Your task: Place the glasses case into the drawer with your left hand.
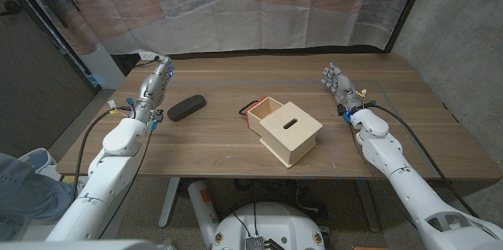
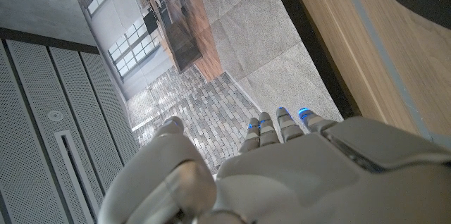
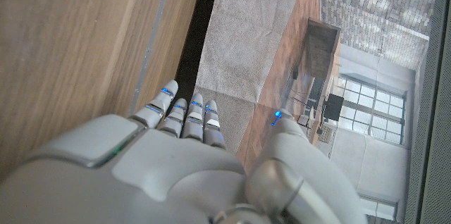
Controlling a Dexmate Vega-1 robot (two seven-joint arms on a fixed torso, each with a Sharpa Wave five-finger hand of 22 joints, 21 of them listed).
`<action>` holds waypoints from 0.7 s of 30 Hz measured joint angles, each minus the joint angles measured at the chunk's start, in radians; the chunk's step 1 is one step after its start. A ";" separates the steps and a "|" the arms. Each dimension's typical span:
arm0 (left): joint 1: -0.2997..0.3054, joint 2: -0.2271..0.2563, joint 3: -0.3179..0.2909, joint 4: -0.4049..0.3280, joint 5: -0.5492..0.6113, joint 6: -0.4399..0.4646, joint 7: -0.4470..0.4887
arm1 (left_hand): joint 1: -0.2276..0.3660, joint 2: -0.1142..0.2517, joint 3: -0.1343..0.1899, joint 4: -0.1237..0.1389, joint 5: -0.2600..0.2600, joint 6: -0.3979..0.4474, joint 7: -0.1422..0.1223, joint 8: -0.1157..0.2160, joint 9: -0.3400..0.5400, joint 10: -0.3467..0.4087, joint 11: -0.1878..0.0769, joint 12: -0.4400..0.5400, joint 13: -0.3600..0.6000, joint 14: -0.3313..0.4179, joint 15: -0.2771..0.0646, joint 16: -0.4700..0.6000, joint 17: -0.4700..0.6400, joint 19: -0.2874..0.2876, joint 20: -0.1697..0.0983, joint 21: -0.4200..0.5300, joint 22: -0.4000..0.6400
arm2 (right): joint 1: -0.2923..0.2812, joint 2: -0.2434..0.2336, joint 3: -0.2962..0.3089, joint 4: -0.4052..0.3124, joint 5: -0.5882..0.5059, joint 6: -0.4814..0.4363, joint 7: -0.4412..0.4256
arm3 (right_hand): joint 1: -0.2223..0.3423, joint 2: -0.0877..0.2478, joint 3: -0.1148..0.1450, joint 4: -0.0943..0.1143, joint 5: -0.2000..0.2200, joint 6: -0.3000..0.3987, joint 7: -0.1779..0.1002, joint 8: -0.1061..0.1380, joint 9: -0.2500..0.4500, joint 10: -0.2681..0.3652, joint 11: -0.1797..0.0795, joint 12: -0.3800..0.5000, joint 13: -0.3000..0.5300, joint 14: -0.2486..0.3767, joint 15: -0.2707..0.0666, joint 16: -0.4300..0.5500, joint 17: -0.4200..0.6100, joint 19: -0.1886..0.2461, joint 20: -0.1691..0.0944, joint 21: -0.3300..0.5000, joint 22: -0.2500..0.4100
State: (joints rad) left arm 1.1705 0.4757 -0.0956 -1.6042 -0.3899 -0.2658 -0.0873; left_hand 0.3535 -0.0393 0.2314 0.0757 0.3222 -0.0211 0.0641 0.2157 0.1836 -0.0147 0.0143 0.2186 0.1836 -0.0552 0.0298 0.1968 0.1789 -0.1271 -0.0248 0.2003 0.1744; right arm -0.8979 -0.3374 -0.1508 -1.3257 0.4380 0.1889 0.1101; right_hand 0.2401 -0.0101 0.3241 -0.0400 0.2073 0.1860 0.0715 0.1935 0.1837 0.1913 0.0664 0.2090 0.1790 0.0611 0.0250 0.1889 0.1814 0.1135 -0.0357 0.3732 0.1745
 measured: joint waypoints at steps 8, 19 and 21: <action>0.022 0.004 -0.020 -0.011 0.009 -0.004 0.011 | 0.000 0.000 0.000 0.000 0.000 0.000 0.000 0.000 0.000 0.000 0.000 0.000 0.000 0.002 -0.002 0.000 0.000 0.000 0.000 0.000 0.000 | 0.003 0.003 -0.005 0.000 -0.003 -0.002 -0.002 | 0.004 0.004 0.000 0.000 0.000 0.000 0.000 0.000 0.000 0.000 0.000 0.000 0.000 0.000 0.000 0.000 0.000 0.000 0.000 -0.004 0.000; 0.052 0.026 -0.047 -0.038 0.036 0.018 0.031 | 0.007 0.004 0.000 0.000 0.000 0.000 0.000 0.000 0.000 0.000 0.000 0.000 0.005 0.004 -0.004 0.000 0.000 0.000 0.000 0.000 0.000 | 0.007 0.006 -0.011 0.000 -0.008 -0.008 -0.008 | 0.004 0.004 0.000 0.000 0.000 0.000 0.000 0.000 0.000 0.000 0.000 0.000 0.000 0.005 -0.006 0.000 0.000 0.000 0.000 -0.004 0.000; 0.058 0.029 -0.053 -0.042 0.040 0.022 0.036 | 0.009 0.001 0.000 0.000 0.000 0.000 0.000 0.000 0.000 0.000 0.000 0.000 0.005 0.004 -0.004 0.000 0.000 0.000 0.000 0.000 0.000 | 0.009 0.006 -0.013 0.001 -0.010 -0.008 -0.009 | 0.004 0.004 0.000 0.000 0.000 0.000 0.000 0.000 0.000 0.000 0.000 0.000 0.000 0.005 -0.006 0.000 0.000 0.000 0.000 -0.004 0.000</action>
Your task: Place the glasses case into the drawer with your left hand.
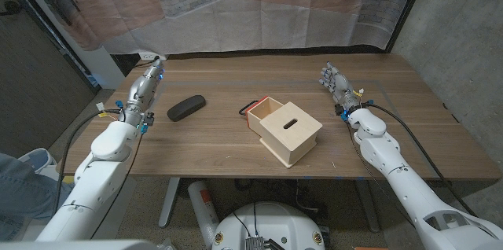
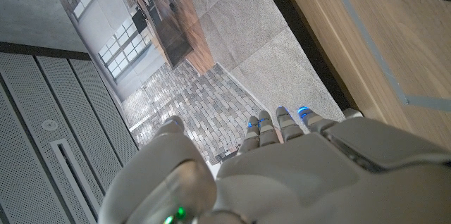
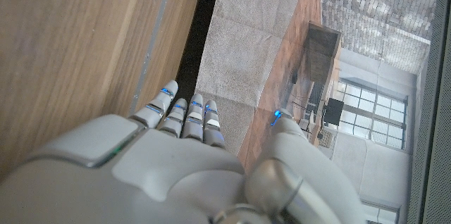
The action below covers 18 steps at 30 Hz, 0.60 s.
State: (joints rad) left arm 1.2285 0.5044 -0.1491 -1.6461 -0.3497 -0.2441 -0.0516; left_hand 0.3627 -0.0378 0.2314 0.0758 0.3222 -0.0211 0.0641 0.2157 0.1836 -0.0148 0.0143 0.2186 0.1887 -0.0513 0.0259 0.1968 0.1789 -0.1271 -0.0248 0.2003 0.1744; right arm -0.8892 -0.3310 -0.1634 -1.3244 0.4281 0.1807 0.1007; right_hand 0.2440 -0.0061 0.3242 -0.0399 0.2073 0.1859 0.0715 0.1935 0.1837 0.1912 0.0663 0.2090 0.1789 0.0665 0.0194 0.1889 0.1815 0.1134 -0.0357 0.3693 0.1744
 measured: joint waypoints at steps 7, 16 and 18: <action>0.015 0.005 -0.016 -0.009 0.015 0.008 0.015 | 0.000 0.000 -0.004 -0.004 0.000 0.009 -0.002 0.000 0.000 0.005 -0.005 0.000 0.000 0.000 0.000 0.000 0.000 0.000 0.000 0.000 0.000 | 0.003 0.003 -0.004 0.001 -0.004 -0.002 -0.004 | 0.000 0.000 -0.004 -0.004 0.000 0.000 0.000 0.000 0.000 0.000 0.000 0.000 0.000 0.000 0.000 0.000 0.000 0.006 -0.006 0.000 0.000; 0.025 0.006 -0.028 -0.012 0.051 0.011 0.046 | 0.004 0.004 -0.004 -0.004 0.000 0.020 -0.006 0.000 0.000 0.014 -0.007 0.000 0.000 0.003 -0.003 0.000 0.000 0.004 0.004 0.000 0.000 | 0.007 0.006 -0.006 0.006 -0.006 -0.006 -0.008 | 0.000 0.000 0.000 -0.009 0.000 0.000 0.000 0.000 0.000 0.007 0.000 0.000 0.000 0.000 0.000 0.000 0.000 0.011 0.000 -0.008 0.000; 0.025 0.006 -0.029 -0.012 0.062 0.010 0.056 | 0.004 0.004 -0.004 -0.004 0.000 0.021 -0.007 0.000 0.000 0.014 -0.007 0.000 0.000 0.009 -0.009 0.000 0.000 0.005 0.005 0.000 0.000 | 0.008 0.007 -0.006 0.008 -0.006 -0.007 -0.008 | 0.000 0.000 0.000 -0.009 0.000 0.000 0.000 0.000 0.000 0.007 0.000 0.000 0.000 0.004 0.004 0.000 0.000 0.011 0.000 -0.008 0.000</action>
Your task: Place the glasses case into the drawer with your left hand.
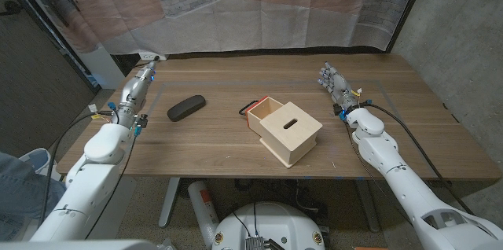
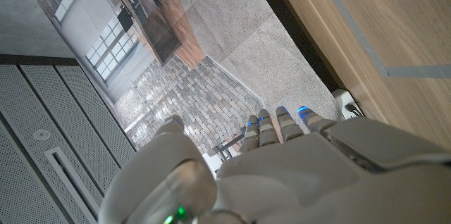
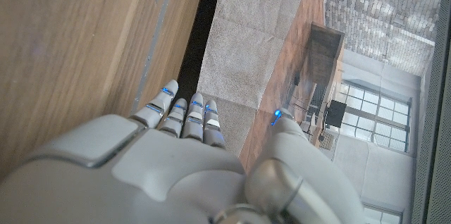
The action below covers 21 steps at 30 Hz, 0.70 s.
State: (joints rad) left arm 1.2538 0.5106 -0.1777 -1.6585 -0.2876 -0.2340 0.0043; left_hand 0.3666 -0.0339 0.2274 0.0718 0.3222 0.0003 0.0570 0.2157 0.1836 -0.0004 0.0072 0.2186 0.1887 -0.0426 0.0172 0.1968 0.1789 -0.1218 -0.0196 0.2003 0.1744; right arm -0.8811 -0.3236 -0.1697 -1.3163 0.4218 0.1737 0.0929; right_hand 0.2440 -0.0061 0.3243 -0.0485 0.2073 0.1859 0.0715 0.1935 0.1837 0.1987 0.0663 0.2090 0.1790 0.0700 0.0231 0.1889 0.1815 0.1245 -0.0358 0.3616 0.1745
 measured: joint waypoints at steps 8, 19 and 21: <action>0.000 -0.005 0.000 0.002 0.060 -0.009 0.053 | 0.008 0.000 0.003 -0.003 0.000 0.014 -0.004 0.000 0.000 0.006 -0.007 0.000 0.000 0.011 0.001 0.000 0.000 0.000 0.000 0.000 0.000 | 0.012 0.005 -0.002 0.018 -0.002 0.000 0.000 | 0.000 0.000 0.000 0.000 0.000 0.000 0.000 0.000 0.000 0.000 0.000 0.000 0.000 0.000 0.000 0.000 0.000 0.000 0.000 0.000 0.000; -0.001 -0.017 0.014 0.002 0.146 -0.016 0.131 | 0.021 0.005 0.004 -0.010 0.000 0.027 -0.009 0.000 0.000 0.022 -0.012 0.000 0.000 0.021 -0.008 0.000 0.000 0.005 -0.005 0.000 0.000 | 0.027 0.014 -0.005 0.047 -0.003 0.003 0.010 | -0.013 0.013 0.000 0.000 0.000 0.000 0.000 0.000 0.000 0.000 0.000 0.000 0.000 0.000 0.000 0.000 0.000 0.000 0.000 -0.008 0.000; -0.001 -0.020 0.017 0.002 0.164 -0.017 0.144 | 0.022 0.004 0.004 -0.010 0.000 0.031 -0.010 0.000 0.000 0.025 -0.014 0.004 0.000 0.024 -0.012 0.000 0.000 0.009 -0.001 0.000 0.000 | 0.029 0.015 -0.006 0.051 -0.003 0.005 0.012 | -0.013 0.013 0.000 0.000 0.000 0.000 0.000 0.000 0.000 0.000 0.000 0.000 0.000 0.000 0.000 0.000 0.000 0.000 0.000 -0.008 0.000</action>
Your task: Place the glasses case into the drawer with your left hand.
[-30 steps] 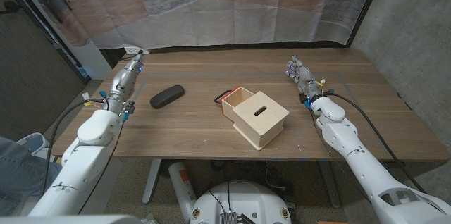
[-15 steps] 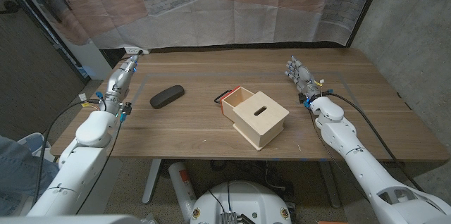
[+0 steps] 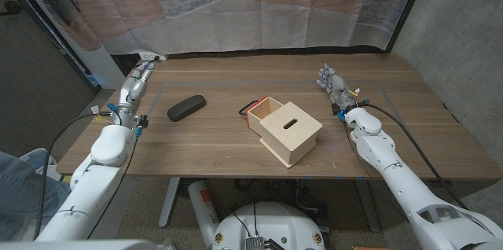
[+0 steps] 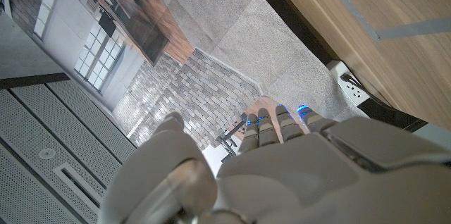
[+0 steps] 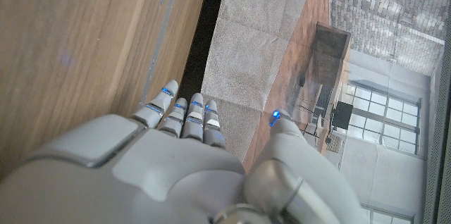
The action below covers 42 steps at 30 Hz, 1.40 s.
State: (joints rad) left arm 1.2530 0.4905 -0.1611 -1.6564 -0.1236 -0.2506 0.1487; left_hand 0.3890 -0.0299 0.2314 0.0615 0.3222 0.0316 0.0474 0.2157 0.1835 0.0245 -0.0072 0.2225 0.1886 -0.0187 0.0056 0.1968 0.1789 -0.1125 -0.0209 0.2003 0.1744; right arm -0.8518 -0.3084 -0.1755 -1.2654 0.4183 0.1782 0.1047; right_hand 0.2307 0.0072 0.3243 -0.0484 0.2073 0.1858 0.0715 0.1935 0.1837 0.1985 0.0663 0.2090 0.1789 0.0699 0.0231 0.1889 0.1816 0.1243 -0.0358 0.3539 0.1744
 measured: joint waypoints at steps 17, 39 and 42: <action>0.009 0.005 0.017 -0.015 0.089 0.025 0.069 | 0.016 0.002 0.000 -0.008 0.001 0.012 -0.001 0.000 0.000 0.014 0.004 0.000 0.000 0.014 -0.004 0.000 0.000 0.003 0.003 0.000 0.000 | 0.001 -0.002 0.000 -0.002 -0.004 0.006 0.008 | 0.000 0.000 -0.004 -0.004 0.000 0.000 0.000 0.000 0.000 0.000 0.000 0.000 0.000 0.000 0.000 0.000 0.000 0.005 -0.006 -0.007 0.000; 0.024 0.035 0.045 -0.069 0.203 0.123 0.128 | 0.037 -0.003 0.000 -0.025 0.008 0.011 -0.001 0.000 0.000 0.020 -0.002 0.000 0.000 0.014 -0.004 0.000 0.000 0.009 0.009 0.000 0.000 | -0.012 -0.006 0.004 -0.018 -0.001 0.014 0.008 | 0.000 0.000 -0.004 -0.004 0.000 0.005 -0.005 0.000 0.000 0.000 0.000 0.000 0.000 0.000 0.000 0.000 0.002 0.011 0.000 -0.018 0.000; 0.026 0.042 0.050 -0.081 0.222 0.145 0.135 | 0.038 -0.004 0.003 -0.027 0.008 0.011 -0.001 0.000 0.000 0.020 -0.002 0.000 0.000 0.014 -0.004 0.000 0.000 0.008 0.009 0.000 0.000 | -0.012 -0.006 0.004 -0.017 0.000 0.015 0.008 | 0.000 0.000 -0.004 -0.004 0.000 0.005 -0.005 0.000 0.000 0.000 0.000 0.000 0.000 0.000 0.000 0.000 0.002 0.011 0.000 -0.018 0.000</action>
State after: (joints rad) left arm 1.2793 0.5325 -0.1115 -1.7376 0.0983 -0.1058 0.2841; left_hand 0.4271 -0.0340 0.2344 0.0341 0.3300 0.0430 0.0464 0.2157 0.1835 0.0442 -0.0089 0.2227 0.1884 -0.0044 0.0014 0.1968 0.1789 -0.1040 -0.0121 0.2003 0.1744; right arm -0.8643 -0.3140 -0.1714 -1.2827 0.4185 0.1933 0.1128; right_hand 0.2308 0.0071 0.3201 -0.0526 0.2073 0.1912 0.0661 0.1935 0.1837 0.1984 0.0663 0.2090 0.1789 0.0698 0.0231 0.1888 0.1840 0.1351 -0.0358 0.3364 0.1744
